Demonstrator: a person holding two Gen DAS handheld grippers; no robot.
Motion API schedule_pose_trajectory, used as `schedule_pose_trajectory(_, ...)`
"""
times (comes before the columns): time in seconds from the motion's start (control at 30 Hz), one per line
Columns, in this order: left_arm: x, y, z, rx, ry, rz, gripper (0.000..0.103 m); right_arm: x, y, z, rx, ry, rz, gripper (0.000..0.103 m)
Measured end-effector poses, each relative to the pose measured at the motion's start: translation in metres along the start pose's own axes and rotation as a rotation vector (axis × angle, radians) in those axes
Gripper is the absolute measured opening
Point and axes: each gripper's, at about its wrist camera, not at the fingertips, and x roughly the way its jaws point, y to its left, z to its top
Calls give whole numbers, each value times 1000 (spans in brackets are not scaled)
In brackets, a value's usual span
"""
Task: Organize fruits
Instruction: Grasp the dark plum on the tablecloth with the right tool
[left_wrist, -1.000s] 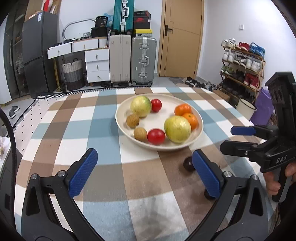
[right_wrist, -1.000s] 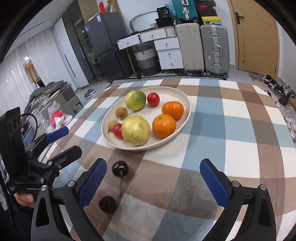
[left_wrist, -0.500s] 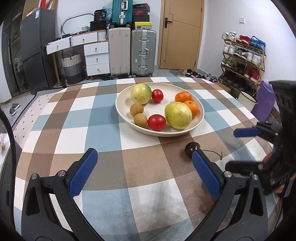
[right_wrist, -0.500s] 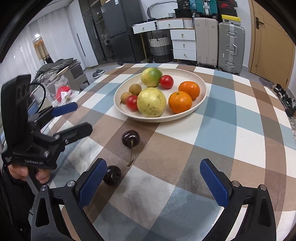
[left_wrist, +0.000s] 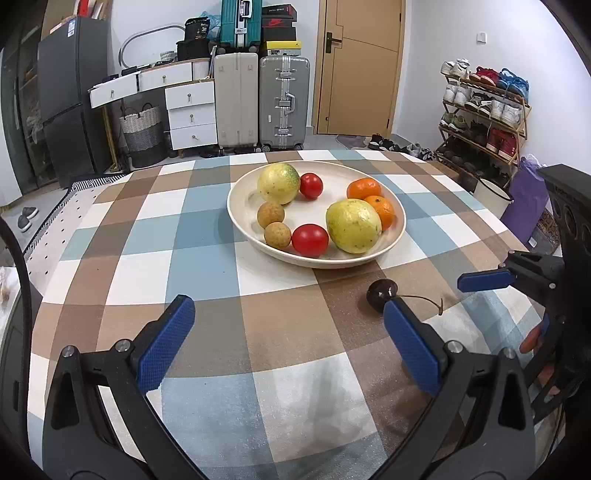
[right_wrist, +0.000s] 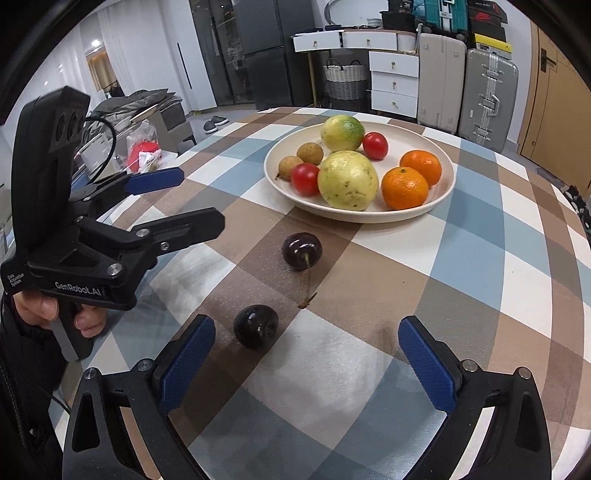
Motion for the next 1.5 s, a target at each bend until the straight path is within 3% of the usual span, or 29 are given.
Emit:
schedule_pose_trajectory(0.03, 0, 0, 0, 0, -1, -1, 102, 0, 2, 0, -8, 2, 4, 100)
schedule_pose_trajectory(0.17, 0, 0, 0, -3, 2, -2, 102, 2, 9, -1, -39, 13, 18, 77)
schedule_pose_trajectory(0.37, 0, 0, 0, -3, 1, -2, 102, 8, 18, -4, -94, 26, 20, 64)
schedule_pose_trajectory(0.5, 1, 1, 0, -6, 4, -3, 102, 7, 23, -6, -122, 14, 22, 43)
schedule_pose_trajectory(0.63, 2, 2, -1, -16, 9, -5, 102, 6, 25, -7, -129, 8, 52, 28)
schedule_pose_trajectory(0.83, 5, 4, -2, -29, 18, -9, 102, 5, 24, -5, -116, -11, 84, 27)
schedule_pose_trajectory(1.07, 5, 5, -2, -27, 20, -9, 102, -21, 18, 2, -83, -141, 97, 27)
schedule_pose_trajectory(1.23, 7, 2, -2, -13, 28, -12, 102, -31, 2, 8, -12, -201, 45, 27)
schedule_pose_trajectory(1.5, 22, -5, 2, -45, 78, -65, 102, -32, -32, 9, 131, -191, -31, 27)
